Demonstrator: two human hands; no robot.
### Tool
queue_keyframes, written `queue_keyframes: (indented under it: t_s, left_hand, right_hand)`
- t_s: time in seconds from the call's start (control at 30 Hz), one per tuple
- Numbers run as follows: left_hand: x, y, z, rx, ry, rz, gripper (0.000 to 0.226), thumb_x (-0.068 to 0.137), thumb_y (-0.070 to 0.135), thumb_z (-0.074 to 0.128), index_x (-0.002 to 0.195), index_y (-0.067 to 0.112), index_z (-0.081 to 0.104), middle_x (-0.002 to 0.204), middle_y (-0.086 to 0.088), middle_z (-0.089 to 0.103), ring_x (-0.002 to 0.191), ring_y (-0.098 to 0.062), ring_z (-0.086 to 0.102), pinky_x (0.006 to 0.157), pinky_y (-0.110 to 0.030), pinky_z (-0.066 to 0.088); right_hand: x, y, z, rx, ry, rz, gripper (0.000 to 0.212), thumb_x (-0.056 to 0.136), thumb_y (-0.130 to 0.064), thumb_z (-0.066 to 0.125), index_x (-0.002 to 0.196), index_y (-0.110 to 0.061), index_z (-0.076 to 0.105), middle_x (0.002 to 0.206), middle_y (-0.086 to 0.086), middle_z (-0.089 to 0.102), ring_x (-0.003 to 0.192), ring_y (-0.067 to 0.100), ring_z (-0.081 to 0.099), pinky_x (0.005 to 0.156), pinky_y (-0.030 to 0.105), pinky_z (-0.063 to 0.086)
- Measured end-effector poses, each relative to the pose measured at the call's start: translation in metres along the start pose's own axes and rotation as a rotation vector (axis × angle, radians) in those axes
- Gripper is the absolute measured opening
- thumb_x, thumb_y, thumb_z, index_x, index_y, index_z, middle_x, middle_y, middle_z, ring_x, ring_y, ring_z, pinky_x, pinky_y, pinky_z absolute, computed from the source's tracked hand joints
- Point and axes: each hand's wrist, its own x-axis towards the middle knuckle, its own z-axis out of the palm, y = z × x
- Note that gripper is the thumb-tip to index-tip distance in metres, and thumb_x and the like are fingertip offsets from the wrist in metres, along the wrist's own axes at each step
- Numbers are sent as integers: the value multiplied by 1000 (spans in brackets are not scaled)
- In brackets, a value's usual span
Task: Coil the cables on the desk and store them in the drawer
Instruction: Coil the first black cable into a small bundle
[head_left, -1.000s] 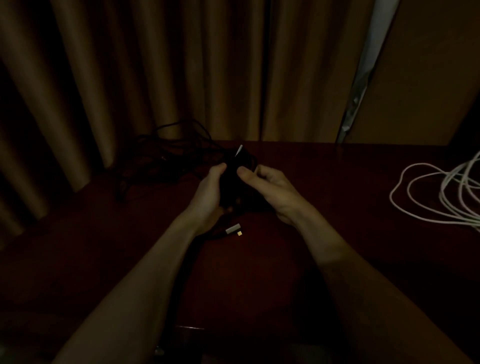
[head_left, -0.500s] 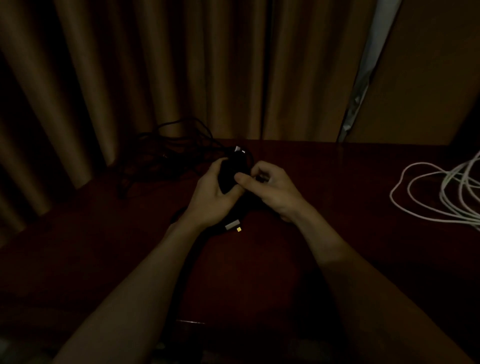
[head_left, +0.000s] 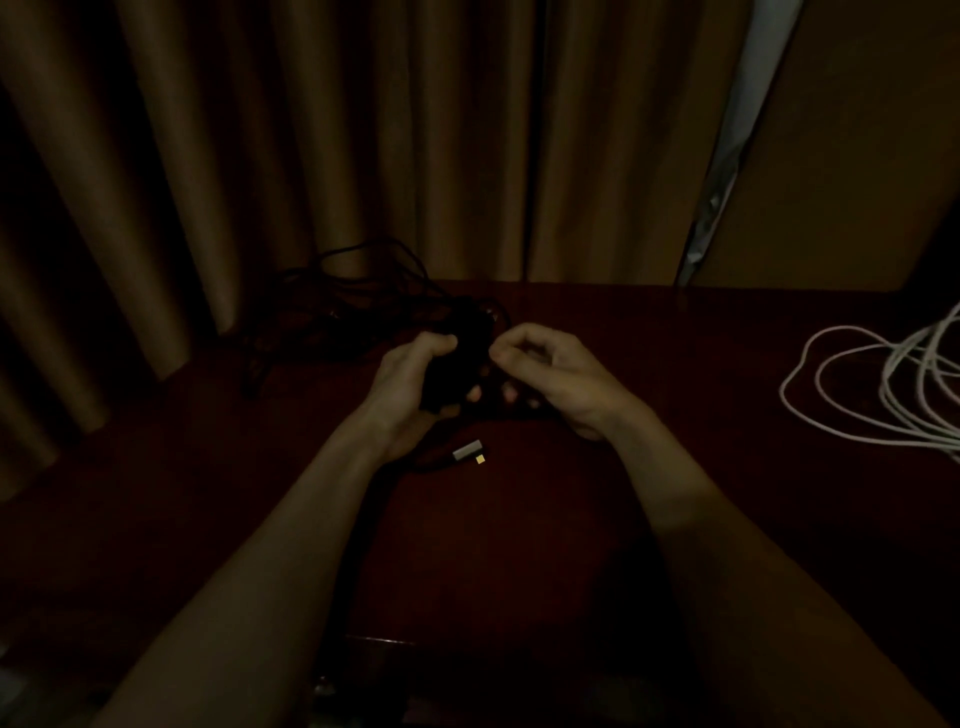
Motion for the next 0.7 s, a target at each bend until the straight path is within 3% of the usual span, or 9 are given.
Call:
queue_keyframes:
  t_s: [0.07,0.17,0.33,0.47,0.53,0.6,0.7]
  left_hand:
    - [-1,-1,-1,-27,-80,-20,53,89,47,55,123,7,65,94,-6,70,68,-14,64,60,-27,44]
    - [-3,-1,2,-17,-150,-8,57,96,60,53,126,12,66,94,-6,69,68,-14,62,53,-23,41]
    - [-5,2,9,24,-50,-75,52,103,51,48,130,11,66,106,-8,75,79,-18,71,69,-28,49]
    - [-2,4,0,-55,82,-39,39,100,30,62,126,2,62,119,-16,73,93,-28,76,71,-32,59]
    - [-1,4,-3,-75,113,-19,36,98,22,66,124,-2,62,118,-19,73,98,-31,76,76,-35,60]
    - [-1,4,-4,-58,106,11,26,97,18,66,115,0,65,107,-13,74,93,-25,76,75,-33,59]
    - [0,4,-8,-73,90,72,19,86,15,73,103,9,67,92,-2,73,86,-16,72,71,-30,58]
  right_hand:
    - [0,0,1,48,-9,14,16,98,-34,66,99,-19,65,82,-7,71,62,7,57,54,21,39]
    - [2,3,5,110,7,50,23,92,-42,68,93,-20,64,78,-8,69,57,7,49,51,19,36]
    - [3,5,7,81,54,55,20,100,-36,64,97,-16,64,75,-6,66,52,0,52,49,14,39]
    - [3,5,5,60,105,41,16,94,-38,72,106,-26,74,98,-5,77,82,13,70,69,25,51]
    - [4,7,5,63,126,32,15,94,-35,73,107,-28,75,94,-8,76,76,9,67,66,23,51]
    - [5,6,7,95,110,52,17,95,-32,72,110,-24,73,89,-9,72,72,5,63,63,19,50]
    - [4,6,9,124,51,145,39,97,-35,69,129,-13,65,90,-2,72,77,7,65,68,19,52]
